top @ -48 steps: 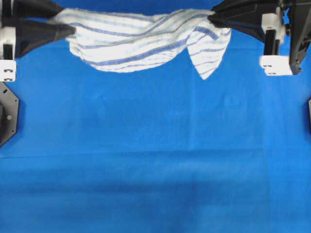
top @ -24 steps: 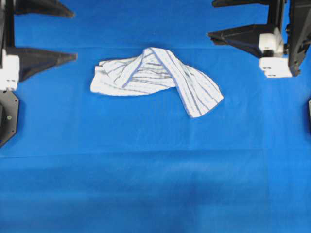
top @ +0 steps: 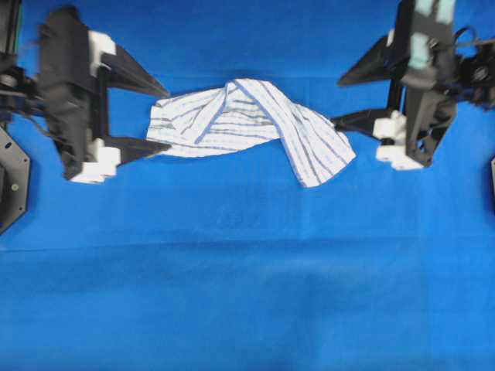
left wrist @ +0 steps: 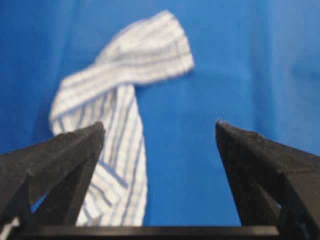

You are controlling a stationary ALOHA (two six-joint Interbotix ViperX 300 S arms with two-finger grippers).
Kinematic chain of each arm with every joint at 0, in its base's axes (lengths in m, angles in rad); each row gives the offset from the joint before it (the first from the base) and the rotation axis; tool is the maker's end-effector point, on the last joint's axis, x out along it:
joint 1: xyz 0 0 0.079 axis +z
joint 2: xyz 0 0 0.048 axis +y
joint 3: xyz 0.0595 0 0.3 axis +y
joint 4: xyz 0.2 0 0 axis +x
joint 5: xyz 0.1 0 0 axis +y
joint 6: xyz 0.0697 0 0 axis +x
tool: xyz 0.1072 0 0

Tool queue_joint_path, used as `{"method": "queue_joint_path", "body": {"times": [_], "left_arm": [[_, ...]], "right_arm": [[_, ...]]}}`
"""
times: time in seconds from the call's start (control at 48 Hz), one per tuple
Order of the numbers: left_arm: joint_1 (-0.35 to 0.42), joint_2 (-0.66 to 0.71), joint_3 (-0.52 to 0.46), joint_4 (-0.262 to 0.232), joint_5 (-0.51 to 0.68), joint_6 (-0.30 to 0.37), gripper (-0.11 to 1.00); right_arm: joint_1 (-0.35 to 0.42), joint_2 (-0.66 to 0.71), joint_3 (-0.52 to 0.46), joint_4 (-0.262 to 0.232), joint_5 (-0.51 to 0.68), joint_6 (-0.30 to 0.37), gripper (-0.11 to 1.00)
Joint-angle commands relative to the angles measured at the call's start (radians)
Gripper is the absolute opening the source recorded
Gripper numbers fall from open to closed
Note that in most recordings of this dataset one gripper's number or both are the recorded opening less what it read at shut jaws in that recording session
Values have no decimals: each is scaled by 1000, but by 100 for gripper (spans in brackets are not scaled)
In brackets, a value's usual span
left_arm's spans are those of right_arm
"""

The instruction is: Lift the towel with both arms.

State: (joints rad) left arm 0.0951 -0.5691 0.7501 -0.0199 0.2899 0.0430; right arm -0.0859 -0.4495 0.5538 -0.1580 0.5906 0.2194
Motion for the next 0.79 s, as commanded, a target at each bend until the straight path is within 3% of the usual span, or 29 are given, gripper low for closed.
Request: {"method": "queue_joint_path", "body": {"times": [0.0, 0.333, 0.77], "left_arm": [[-2, 35, 12, -2, -44, 5, 90], [-2, 224, 92, -2, -189, 6, 90], [2, 492, 149, -2, -400, 6, 90]], "right_arm": [[3, 8, 34, 0, -43, 15, 63], [3, 143, 150, 0, -147, 55, 63], [2, 360, 250, 0, -368, 84, 63]]}}
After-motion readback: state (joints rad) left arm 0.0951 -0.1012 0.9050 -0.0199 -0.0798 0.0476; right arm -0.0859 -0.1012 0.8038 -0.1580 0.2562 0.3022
